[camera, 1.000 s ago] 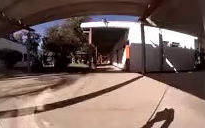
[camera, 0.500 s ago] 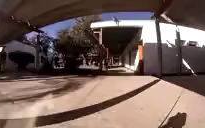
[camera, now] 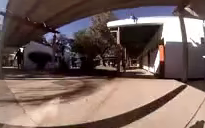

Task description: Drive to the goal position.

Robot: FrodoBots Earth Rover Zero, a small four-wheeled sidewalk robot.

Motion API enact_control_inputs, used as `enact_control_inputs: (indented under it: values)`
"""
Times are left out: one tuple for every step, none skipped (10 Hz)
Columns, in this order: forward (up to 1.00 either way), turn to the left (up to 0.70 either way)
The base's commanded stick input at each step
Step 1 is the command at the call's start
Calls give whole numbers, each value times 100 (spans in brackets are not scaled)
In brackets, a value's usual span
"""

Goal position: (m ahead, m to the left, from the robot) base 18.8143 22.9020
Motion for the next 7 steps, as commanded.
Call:
enact_control_inputs:
  values:
    - [100,41]
    - [100,41]
    - [100,41]
    - [100,41]
    - [100,41]
    - [100,41]
    - [100,41]
